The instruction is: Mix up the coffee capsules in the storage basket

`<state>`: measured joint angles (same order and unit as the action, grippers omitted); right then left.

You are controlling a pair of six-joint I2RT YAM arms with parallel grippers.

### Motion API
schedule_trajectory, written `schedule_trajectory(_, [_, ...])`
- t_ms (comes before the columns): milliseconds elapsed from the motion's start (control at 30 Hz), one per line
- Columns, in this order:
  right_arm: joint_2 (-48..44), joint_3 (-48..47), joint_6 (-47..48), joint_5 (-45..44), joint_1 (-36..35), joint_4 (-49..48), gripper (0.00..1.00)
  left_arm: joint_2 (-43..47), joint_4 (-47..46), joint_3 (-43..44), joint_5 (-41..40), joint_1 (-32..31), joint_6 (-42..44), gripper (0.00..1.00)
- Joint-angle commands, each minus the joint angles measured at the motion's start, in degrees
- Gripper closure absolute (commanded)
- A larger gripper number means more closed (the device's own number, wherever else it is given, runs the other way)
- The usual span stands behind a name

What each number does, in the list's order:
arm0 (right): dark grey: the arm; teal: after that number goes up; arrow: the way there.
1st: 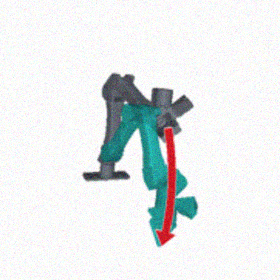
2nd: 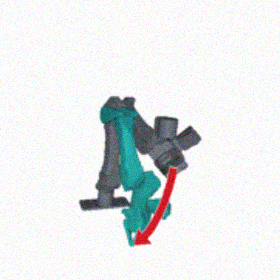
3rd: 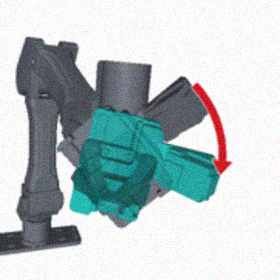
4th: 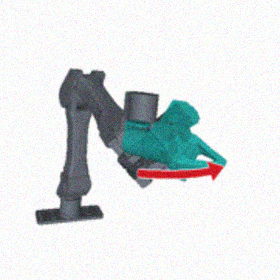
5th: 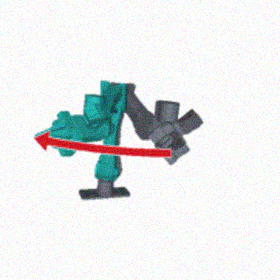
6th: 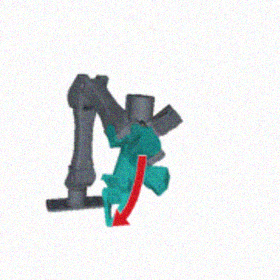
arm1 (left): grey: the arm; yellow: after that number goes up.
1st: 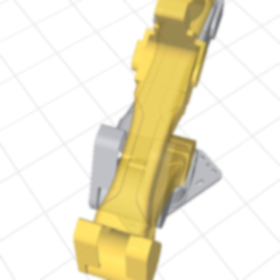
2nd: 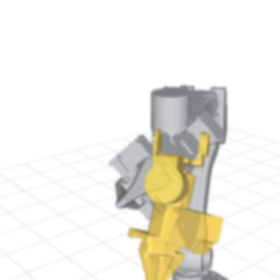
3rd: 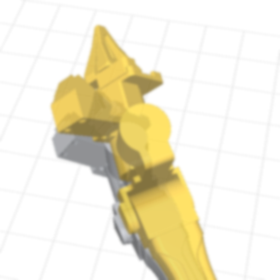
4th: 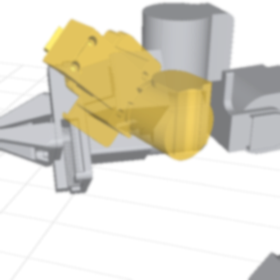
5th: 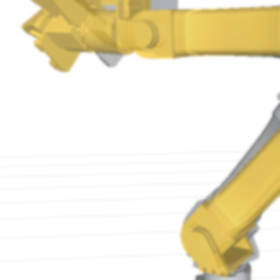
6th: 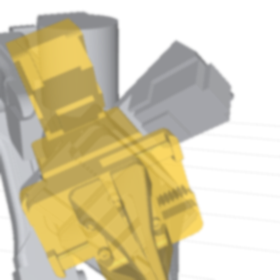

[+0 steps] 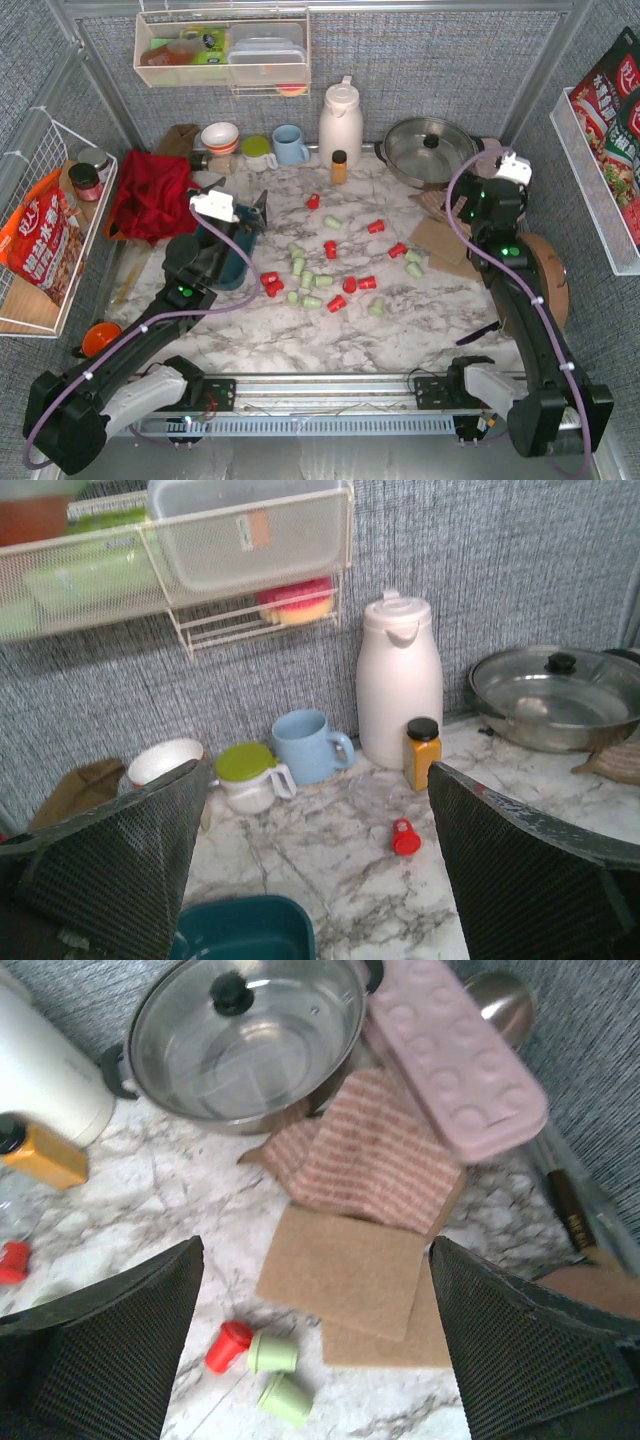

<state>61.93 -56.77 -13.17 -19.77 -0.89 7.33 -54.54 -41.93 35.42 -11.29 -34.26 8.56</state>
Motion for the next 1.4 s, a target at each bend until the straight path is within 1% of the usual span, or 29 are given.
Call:
schedule_trajectory(0, [-5.7,5.2,-7.1,4.9,0.5,-2.3,0.01,-1.1,3.8,1.0,-3.1,0.0,-2.5,0.01])
schedule_trajectory(67, [-8.7,6.8,-7.5,5.3,0.5,-0.6,0.01,-1.7,4.0,1.2,-4.2,0.1,-3.2,0.01])
schedule_trajectory(167, [-12.8,9.8,-6.1,7.7,0.1,0.6,0.01,-2.4,8.9,2.6,-7.3,0.1,-9.0,0.01])
schedule_trajectory(267, [-16.4,12.8,-7.4,7.2,-0.7,1.8,0.01,-2.7,20.0,5.5,-9.1,0.0,-15.9,0.01])
schedule_trajectory(367, [-18.4,15.3,-10.2,5.1,-1.1,3.4,0.01,-2.8,31.2,8.4,-12.9,0.1,-23.2,0.01])
schedule_trajectory(467, [-18.8,18.1,-10.9,5.6,-1.6,2.3,0.07,-2.7,41.8,9.2,-17.0,0.0,-30.0,0.01])
schedule_trajectory(533, [-18.5,19.1,-10.8,7.0,-1.6,1.9,0.1,-2.7,46.6,8.3,-18.2,0.1,-32.6,0.01])
schedule_trajectory(600, [-18.3,19.7,-11.5,8.6,-1.6,1.9,0.11,-3.1,50.2,7.1,-18.8,0.1,-34.4,0.01])
schedule_trajectory(633, [-18.2,19.8,-11.8,9.7,-1.6,1.7,0.11,-3.4,51.7,6.7,-18.8,0.1,-35.1,0.03])
schedule_trajectory(767, [-19.2,20.0,-12.9,13.2,-2.3,1.2,0.11,-5.6,55.0,5.7,-17.3,0.2,-37.1,0.19])
schedule_trajectory(900, [-21.2,18.9,-10.4,11.3,-5.8,2.4,0.11,-9.6,56.0,5.9,-13.1,0.9,-37.2,0.25])
schedule_trajectory(1033, [-23.9,18.9,-9.2,10.3,-7.7,3.0,0.11,-14.9,55.9,6.9,-5.7,3.3,-35.8,0.28])
schedule_trajectory(1233, [-24.9,19.0,-8.5,9.6,-8.8,3.2,0.11,-20.3,54.6,7.1,-4.5,6.0,-35.0,0.36])
schedule_trajectory(1367, [-24.9,19.0,-8.5,9.7,-9.0,3.1,0.11,-22.4,54.2,8.0,-3.9,6.1,-34.2,0.43])
